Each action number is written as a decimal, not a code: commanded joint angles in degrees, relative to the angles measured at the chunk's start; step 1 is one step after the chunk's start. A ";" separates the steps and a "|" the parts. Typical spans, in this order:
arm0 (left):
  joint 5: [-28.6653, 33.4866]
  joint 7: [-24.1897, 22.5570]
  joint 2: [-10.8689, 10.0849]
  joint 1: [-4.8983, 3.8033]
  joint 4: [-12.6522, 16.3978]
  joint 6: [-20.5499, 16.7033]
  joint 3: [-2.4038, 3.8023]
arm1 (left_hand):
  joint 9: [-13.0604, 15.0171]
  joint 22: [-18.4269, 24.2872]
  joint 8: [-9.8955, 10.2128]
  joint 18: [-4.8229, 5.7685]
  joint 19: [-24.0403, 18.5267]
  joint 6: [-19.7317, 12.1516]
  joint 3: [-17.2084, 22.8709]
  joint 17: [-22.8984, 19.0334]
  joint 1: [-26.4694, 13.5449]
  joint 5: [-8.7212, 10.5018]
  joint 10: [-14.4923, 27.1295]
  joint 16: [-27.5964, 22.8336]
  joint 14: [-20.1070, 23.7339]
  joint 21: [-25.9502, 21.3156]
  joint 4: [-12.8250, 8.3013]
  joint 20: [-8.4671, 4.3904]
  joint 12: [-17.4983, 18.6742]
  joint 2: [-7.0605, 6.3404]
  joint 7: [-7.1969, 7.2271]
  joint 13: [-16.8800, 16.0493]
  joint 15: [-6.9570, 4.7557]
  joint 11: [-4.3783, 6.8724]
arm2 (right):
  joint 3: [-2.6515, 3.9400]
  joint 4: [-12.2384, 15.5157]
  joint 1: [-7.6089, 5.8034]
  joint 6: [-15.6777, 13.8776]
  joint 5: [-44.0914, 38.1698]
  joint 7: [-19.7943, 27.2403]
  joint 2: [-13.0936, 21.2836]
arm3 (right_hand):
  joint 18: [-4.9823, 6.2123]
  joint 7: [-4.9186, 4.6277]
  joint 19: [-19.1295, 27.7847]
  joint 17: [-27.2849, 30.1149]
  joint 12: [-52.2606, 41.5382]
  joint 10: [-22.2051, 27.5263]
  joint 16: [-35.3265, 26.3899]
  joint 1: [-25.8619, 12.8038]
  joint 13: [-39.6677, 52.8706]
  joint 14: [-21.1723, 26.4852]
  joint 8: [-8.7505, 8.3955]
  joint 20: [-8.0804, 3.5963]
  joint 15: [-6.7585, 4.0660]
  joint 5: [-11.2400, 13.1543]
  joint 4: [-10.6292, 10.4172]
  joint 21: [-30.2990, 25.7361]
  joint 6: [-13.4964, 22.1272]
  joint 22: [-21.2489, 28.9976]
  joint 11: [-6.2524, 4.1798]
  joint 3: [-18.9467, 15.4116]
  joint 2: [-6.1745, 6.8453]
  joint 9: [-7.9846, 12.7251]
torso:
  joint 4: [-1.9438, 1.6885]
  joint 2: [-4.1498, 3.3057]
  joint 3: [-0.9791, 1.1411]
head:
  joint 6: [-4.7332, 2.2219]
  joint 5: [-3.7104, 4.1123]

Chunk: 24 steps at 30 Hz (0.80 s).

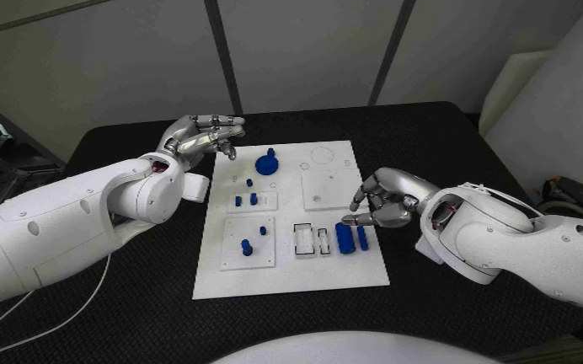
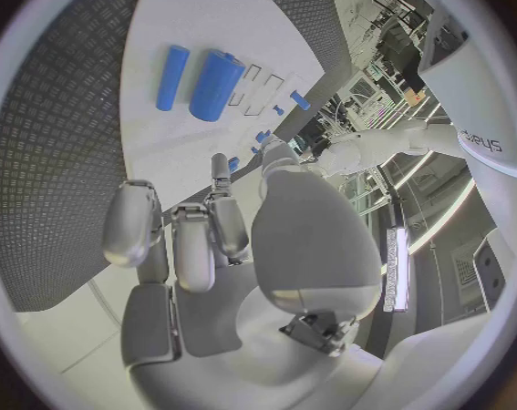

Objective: Assemble the parts on the task board

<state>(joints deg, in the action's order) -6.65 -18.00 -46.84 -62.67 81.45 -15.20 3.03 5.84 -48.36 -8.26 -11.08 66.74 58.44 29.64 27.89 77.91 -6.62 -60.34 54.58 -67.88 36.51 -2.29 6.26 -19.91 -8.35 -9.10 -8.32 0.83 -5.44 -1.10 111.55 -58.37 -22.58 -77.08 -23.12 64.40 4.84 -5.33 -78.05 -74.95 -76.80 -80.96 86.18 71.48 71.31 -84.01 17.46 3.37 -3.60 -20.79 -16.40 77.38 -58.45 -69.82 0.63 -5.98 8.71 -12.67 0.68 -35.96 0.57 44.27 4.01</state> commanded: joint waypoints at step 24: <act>0.09 -0.23 -0.41 -0.01 0.50 0.34 -0.01 | -0.05 0.09 -0.25 0.60 -0.26 -0.14 -0.31 -0.05 -0.11 0.15 0.39 -0.10 0.37 -0.03 -0.07 0.03 -0.14 0.32 -0.43 -0.06 -0.02 -0.11 | -0.19 -1.27 3.99 2.46 -10.72 -10.77 -4.06 | -0.63 0.18 -0.76 -6.72 -1.04 -0.38 0.38 -1.17 1.79 -4.37 1.92 0.02 0.57 0.46 -0.42 0.67 0.80 -0.69 0.10 -3.15 -0.38 -1.31 | -0.14 -0.06 -0.06 | 1.19 -0.14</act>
<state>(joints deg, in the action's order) -6.65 -18.00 -47.22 -62.60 81.80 -15.20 2.98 5.85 -48.37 -8.26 -11.06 66.74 58.44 29.64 27.89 77.90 -6.62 -60.35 54.58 -67.88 36.51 -2.29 6.26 -19.91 -8.35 -9.10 -8.31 0.84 -5.45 -1.29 110.32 -54.38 -21.30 -86.37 -32.57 60.45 4.87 -5.34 -78.55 -74.93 -77.64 -80.96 86.40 70.87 73.02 -83.95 19.12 3.48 -3.26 -20.48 -16.86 77.86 -57.90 -70.54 0.63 -8.85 8.10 -13.93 0.55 -36.06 0.50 45.39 3.89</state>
